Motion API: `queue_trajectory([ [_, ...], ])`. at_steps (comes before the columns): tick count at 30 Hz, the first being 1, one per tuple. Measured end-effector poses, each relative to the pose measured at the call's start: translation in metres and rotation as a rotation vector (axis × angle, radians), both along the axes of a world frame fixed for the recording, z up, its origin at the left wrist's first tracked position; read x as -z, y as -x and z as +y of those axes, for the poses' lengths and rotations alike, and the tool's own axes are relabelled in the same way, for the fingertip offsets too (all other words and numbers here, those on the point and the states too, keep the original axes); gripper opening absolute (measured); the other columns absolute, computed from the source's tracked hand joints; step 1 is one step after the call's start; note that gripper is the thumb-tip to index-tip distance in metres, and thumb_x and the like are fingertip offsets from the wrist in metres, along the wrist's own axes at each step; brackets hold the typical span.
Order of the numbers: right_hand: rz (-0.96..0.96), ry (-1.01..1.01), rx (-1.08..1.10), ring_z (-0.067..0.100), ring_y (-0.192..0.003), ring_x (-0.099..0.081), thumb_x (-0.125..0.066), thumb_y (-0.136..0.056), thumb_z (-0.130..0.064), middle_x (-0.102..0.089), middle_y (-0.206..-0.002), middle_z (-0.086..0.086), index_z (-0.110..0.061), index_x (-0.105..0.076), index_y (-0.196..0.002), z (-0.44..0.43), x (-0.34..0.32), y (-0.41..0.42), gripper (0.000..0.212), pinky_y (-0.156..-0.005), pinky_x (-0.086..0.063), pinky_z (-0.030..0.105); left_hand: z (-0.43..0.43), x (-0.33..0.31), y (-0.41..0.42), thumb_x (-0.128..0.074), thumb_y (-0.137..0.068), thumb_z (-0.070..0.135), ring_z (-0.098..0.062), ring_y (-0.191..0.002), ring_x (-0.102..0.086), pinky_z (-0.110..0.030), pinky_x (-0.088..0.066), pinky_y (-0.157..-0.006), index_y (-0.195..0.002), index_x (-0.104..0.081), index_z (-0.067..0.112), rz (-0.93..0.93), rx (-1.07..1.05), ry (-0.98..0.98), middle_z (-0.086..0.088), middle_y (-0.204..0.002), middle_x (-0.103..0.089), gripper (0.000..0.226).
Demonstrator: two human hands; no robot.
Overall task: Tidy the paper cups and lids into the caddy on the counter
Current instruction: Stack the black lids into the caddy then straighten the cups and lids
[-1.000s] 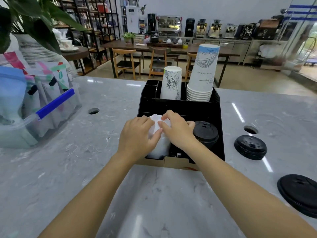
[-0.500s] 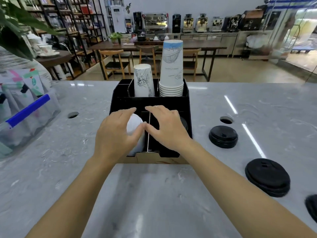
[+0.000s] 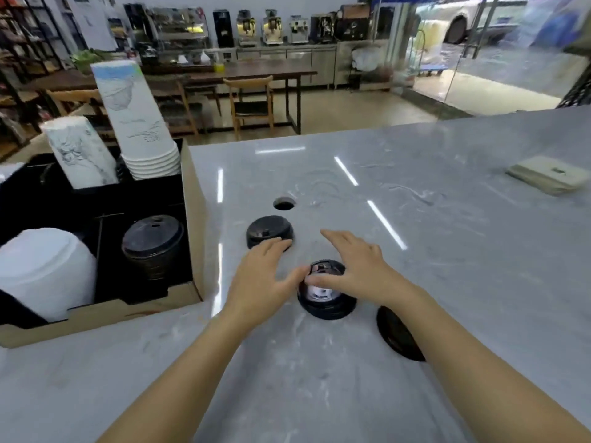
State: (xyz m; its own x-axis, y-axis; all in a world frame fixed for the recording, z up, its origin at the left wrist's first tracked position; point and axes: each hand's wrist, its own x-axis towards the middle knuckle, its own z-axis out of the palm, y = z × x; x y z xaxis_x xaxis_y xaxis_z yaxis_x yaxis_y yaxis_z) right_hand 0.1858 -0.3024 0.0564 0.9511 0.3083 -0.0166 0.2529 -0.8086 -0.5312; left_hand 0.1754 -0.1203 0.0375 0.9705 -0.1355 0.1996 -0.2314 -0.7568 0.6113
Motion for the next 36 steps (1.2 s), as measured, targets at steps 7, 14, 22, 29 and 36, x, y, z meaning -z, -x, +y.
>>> queue_trajectory([
  [7, 0.137, 0.136, -0.067, 0.018, -0.14, -0.022, -0.07, -0.068, -0.057, -0.026, -0.153, -0.001, -0.022, -0.003, -0.149, -0.044, 0.024, 0.02, 0.11, -0.113, -0.012, 0.038, -0.051, 0.025, 0.007, -0.054, -0.078, 0.061, -0.021, -0.133, -0.041, -0.036, -0.033, -0.11, -0.143, -0.035, 0.018, 0.215, 0.011, 0.058, 0.001, -0.142, -0.047, 0.081],
  [14, 0.049, -0.016, -0.079, 0.01, -0.088, -0.053, -0.075, -0.06, -0.046, -0.059, -0.095, -0.012, -0.03, -0.043, -0.1, -0.038, 0.028, 0.016, 0.053, -0.102, -0.029, 0.041, -0.062, 0.013, 0.012, -0.074, -0.064, 0.042, -0.021, -0.105, -0.058, -0.039, -0.052, -0.089, -0.116, -0.048, 0.023, 0.363, -0.099, 0.317, -0.003, -0.115, -0.057, 0.062],
  [22, 0.073, -0.23, 0.065, 0.015, -0.12, -0.046, -0.08, -0.058, -0.043, -0.054, -0.125, -0.013, -0.035, -0.043, -0.128, -0.084, -0.003, 0.044, 0.08, -0.108, -0.032, 0.04, -0.095, -0.018, 0.016, -0.069, -0.082, 0.013, -0.018, -0.096, -0.065, -0.022, -0.05, -0.074, -0.112, -0.061, 0.009, 0.37, -0.023, 0.659, -0.006, -0.105, -0.068, 0.031],
  [29, 0.14, -0.192, 0.188, 0.015, -0.12, -0.048, -0.078, -0.056, -0.041, -0.054, -0.126, -0.011, -0.033, -0.042, -0.13, -0.115, 0.008, 0.077, 0.083, -0.109, -0.03, 0.044, -0.133, -0.002, 0.03, -0.066, -0.085, 0.018, -0.018, -0.097, -0.062, -0.024, -0.05, -0.077, -0.115, -0.058, 0.011, 0.472, 0.097, 0.552, -0.004, -0.109, -0.065, 0.032],
  [36, 0.15, -0.149, 0.203, 0.007, -0.103, -0.048, -0.079, -0.066, -0.032, -0.058, -0.116, -0.012, -0.031, -0.039, -0.127, -0.112, 0.023, 0.091, 0.073, -0.105, -0.021, 0.031, -0.137, 0.02, 0.032, -0.061, -0.082, 0.047, -0.027, -0.123, -0.048, -0.042, -0.04, -0.105, -0.12, -0.055, 0.013, 0.44, 0.067, 0.148, -0.009, -0.132, -0.054, 0.051],
])
